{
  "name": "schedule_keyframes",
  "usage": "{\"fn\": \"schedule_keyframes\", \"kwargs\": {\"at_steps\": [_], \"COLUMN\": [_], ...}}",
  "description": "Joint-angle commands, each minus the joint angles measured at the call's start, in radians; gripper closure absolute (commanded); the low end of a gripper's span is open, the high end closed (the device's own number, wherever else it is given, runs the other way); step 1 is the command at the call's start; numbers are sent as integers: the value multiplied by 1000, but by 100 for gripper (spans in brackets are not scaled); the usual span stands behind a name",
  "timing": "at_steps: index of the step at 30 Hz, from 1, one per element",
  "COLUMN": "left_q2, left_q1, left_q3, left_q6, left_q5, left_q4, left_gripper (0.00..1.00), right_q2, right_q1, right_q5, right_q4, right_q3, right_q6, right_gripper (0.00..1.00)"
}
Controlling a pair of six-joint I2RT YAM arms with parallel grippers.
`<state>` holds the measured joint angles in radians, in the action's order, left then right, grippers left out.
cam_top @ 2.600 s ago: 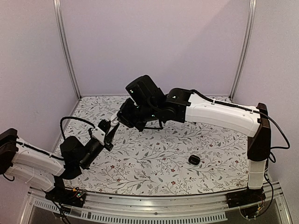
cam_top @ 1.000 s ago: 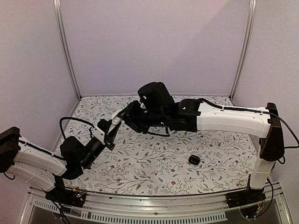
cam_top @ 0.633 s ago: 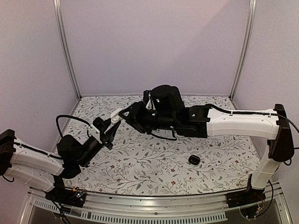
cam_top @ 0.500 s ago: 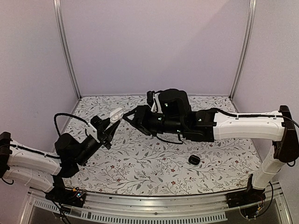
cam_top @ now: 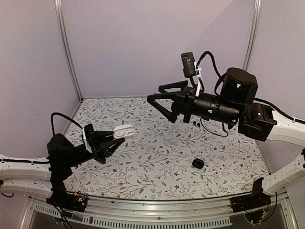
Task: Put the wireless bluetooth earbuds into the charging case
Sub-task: Adjust the left earbud in the left side groove of the charging case.
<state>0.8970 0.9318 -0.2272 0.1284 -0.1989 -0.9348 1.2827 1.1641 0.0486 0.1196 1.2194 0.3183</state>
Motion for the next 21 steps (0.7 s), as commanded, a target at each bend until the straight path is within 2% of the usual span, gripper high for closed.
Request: {"fn": "schedule_keyframes", "kwargs": {"at_steps": [1, 8, 12, 14, 16, 21], "left_q2": [-30, -19, -6, 6, 19, 30], "left_q1": [-11, -7, -7, -8, -8, -7], "left_q3": [-50, -97, -100, -109, -125, -146], "left_q6": [-94, -167, -197, -204, -208, -206], "left_q5": [-197, -331, -315, -308, -296, -256], "left_q4": [96, 136, 124, 141, 167, 208], "left_gripper": [100, 100, 100, 100, 100, 100], "right_q2": [31, 104, 117, 121, 130, 173], "right_q1": [-3, 16, 77, 113, 142, 219], "right_q5": [111, 198, 132, 83, 29, -158], "right_q4": [-230, -369, -408, -424, -452, -488], "right_q3": [106, 200, 217, 224, 240, 272], "right_q6": [-373, -548, -659, -718, -762, -862], "right_gripper": [15, 16, 37, 42, 53, 64]}}
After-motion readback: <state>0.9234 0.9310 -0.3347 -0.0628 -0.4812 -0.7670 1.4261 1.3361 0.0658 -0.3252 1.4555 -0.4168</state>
